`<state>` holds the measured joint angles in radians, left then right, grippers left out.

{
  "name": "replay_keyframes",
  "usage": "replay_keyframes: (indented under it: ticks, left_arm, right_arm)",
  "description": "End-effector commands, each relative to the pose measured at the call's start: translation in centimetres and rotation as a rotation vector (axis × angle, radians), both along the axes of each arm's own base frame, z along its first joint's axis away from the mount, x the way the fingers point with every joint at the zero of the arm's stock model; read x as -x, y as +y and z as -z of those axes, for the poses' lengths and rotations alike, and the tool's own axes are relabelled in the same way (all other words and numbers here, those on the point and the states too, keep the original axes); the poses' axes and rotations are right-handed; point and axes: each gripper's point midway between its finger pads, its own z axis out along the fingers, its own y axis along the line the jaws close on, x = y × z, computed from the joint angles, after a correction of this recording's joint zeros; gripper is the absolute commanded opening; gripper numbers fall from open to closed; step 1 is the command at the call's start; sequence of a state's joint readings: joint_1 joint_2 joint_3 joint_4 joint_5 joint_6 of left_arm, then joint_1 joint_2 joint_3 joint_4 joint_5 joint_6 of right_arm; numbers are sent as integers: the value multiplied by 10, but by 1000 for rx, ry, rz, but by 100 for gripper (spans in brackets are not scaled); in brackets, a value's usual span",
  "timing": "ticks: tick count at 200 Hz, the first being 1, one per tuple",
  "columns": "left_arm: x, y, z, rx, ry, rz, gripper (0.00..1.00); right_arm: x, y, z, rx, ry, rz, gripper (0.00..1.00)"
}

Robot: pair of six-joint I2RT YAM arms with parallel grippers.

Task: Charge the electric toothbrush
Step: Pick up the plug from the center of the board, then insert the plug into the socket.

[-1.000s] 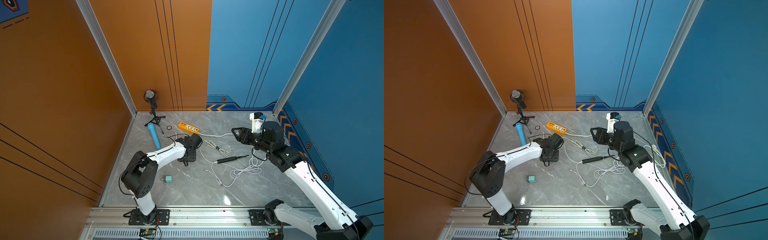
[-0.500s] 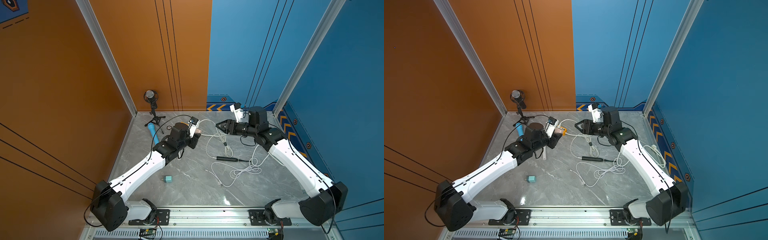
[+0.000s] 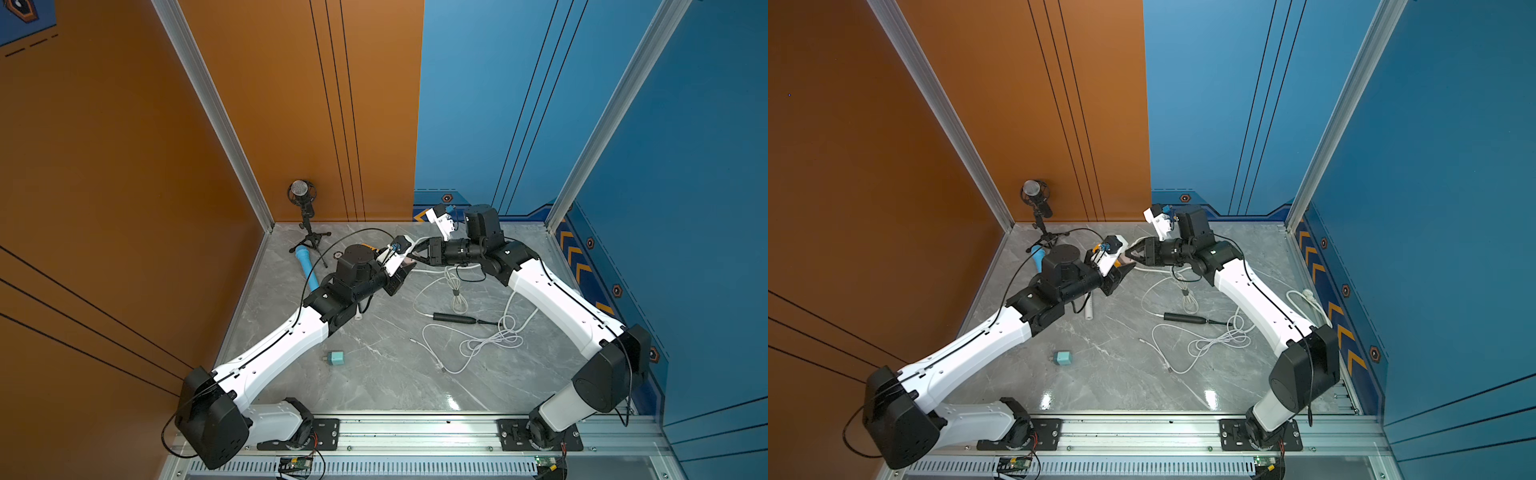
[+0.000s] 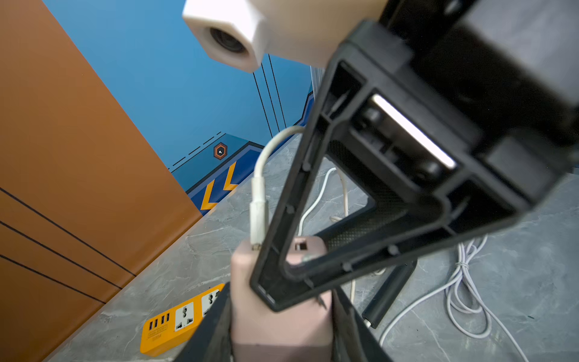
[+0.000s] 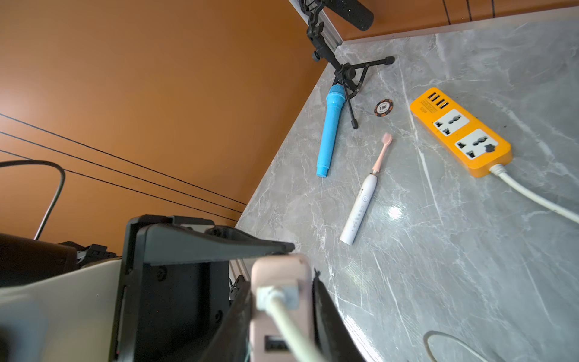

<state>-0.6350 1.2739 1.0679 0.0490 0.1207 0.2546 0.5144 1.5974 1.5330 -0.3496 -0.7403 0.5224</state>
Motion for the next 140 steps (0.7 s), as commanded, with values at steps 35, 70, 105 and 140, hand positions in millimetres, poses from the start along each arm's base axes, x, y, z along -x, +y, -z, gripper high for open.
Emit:
replay_keyframes:
  ticks: [35,70,105,140]
  left_arm:
    - [-1,-7,-34,57,-68,11,84]
    - [5,34,-42,155,33,-105,98]
    - [21,85,-21,76,197,-212,98]
    - [33,128,-14,68,187,-293,98]
  right_arm:
    - [-11,-4,-12,88,-154,32,7]
    - [-44,-16,7,336,-395,70,5]
    - [-100,-7,37,529,-532,71,8]
    - [-150,15,96,671,-550,-8,9]
